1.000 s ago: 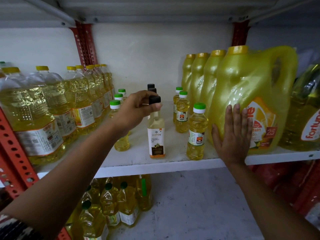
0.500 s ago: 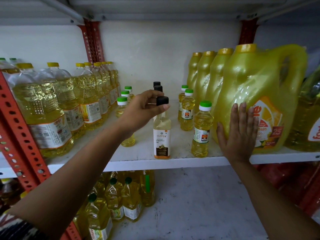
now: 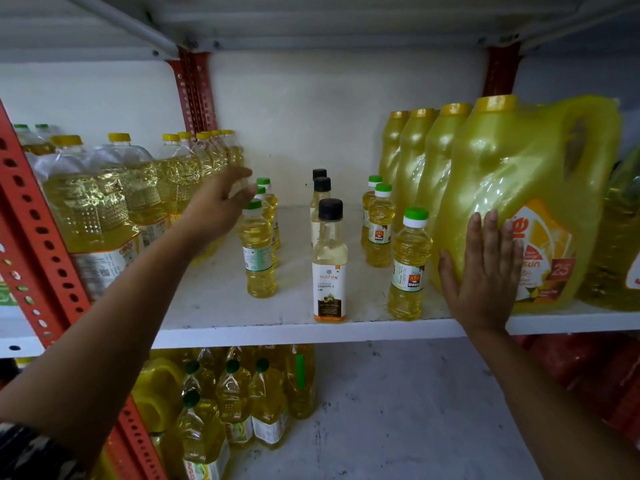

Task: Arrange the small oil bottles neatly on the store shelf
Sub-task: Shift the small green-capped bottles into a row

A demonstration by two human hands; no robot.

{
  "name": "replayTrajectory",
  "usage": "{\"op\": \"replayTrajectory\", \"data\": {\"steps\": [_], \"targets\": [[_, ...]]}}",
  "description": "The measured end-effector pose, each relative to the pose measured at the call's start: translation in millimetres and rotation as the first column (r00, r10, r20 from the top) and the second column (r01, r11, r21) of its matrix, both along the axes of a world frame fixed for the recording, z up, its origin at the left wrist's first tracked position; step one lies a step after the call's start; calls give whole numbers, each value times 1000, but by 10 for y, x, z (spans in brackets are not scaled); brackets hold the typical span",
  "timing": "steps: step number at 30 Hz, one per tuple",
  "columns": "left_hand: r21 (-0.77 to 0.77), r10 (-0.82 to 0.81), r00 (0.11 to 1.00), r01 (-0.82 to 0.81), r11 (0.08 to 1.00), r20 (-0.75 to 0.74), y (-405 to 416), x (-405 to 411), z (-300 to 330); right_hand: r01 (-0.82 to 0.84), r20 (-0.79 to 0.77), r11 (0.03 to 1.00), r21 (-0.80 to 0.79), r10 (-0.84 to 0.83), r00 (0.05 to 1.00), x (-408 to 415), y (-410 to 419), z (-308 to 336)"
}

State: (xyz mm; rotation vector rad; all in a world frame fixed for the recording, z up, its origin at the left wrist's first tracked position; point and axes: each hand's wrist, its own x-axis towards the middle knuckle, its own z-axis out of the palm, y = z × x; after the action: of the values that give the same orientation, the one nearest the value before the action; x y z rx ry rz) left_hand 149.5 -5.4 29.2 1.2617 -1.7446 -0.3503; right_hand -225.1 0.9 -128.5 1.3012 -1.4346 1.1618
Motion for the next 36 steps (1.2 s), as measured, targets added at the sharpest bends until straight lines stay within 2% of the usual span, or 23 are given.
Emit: {"op": "replayTrajectory", "data": {"steps": [2, 5, 10, 15, 19, 22, 27, 36], "targets": [[107, -97, 995, 98, 989, -19, -47, 18, -68, -3, -2, 1000, 1, 3, 1000, 1, 0, 0], [68, -93, 995, 94, 993, -21, -92, 0, -160, -7, 3, 1000, 4, 7, 1000, 6, 1, -1], [46, 25, 978, -16, 999, -205, -172, -8, -220, -7, -1, 1000, 1, 7, 1000, 3, 4, 0], [78, -111, 956, 136, 988, -270, -210, -21, -255, -5, -12, 1000, -10, 4, 1000, -4, -12, -7], [36, -59, 941, 75, 997, -334, -232, -30, -260, -5, -10, 1000, -11, 5, 1000, -16, -19, -17], [15, -12, 941, 18, 1000, -339, -247, -43, -277, -7, -10, 1000, -13, 7, 1000, -20, -25, -26], [41, -120, 935, 142, 989, -334, -232, -87, -303, -12, -4, 1000, -9, 12, 1000, -22, -31, -18], [-48, -155, 921, 148, 988, -357, 21, -26, -299, -12, 5, 1000, -2, 12, 1000, -10, -28, -15]]}}
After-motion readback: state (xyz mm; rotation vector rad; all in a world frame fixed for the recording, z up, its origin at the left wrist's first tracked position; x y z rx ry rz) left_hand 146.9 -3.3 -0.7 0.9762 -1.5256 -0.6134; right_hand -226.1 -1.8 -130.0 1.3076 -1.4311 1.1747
